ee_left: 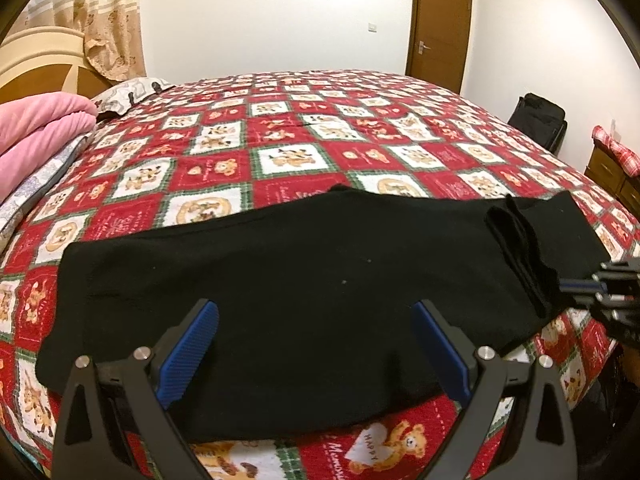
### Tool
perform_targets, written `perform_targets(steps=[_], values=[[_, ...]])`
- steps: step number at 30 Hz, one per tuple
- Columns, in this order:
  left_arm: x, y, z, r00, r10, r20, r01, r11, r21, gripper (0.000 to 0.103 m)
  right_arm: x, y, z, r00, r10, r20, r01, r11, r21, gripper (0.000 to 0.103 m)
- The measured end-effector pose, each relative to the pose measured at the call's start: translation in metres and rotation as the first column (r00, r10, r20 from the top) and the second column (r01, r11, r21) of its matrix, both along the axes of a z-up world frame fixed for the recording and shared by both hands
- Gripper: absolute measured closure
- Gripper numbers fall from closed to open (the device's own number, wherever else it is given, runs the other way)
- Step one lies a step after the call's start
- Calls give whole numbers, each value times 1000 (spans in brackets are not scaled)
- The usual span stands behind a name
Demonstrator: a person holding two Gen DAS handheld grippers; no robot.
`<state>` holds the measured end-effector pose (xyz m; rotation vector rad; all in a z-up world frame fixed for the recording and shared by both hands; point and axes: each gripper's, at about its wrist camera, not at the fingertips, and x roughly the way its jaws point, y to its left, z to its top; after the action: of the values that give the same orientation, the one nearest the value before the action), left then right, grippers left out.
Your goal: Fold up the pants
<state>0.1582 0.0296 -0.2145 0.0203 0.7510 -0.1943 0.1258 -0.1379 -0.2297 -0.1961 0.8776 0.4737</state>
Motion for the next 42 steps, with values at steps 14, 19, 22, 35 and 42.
perform_targets(steps=[14, 19, 22, 35, 42], values=[[2, 10, 2, 1000, 19, 8, -19, 1000, 15, 3, 3, 0, 7, 999, -26, 18, 26, 1000, 12, 53], [5, 29, 8, 998, 67, 21, -67, 998, 14, 3, 8, 10, 10, 998, -32, 57, 34, 999, -38, 53], [7, 42, 8, 995, 100, 24, -101, 995, 19, 3, 17, 17, 3, 999, -32, 28, 33, 999, -41, 53], [15, 130, -9, 949, 315, 5, -315, 948, 33, 3, 17, 40, -14, 999, -4, 39, 11, 986, -169, 48], [17, 153, -26, 932, 360, -43, -361, 933, -7, 3, 6, 23, 10, 996, -16, 91, 20, 999, -42, 48]])
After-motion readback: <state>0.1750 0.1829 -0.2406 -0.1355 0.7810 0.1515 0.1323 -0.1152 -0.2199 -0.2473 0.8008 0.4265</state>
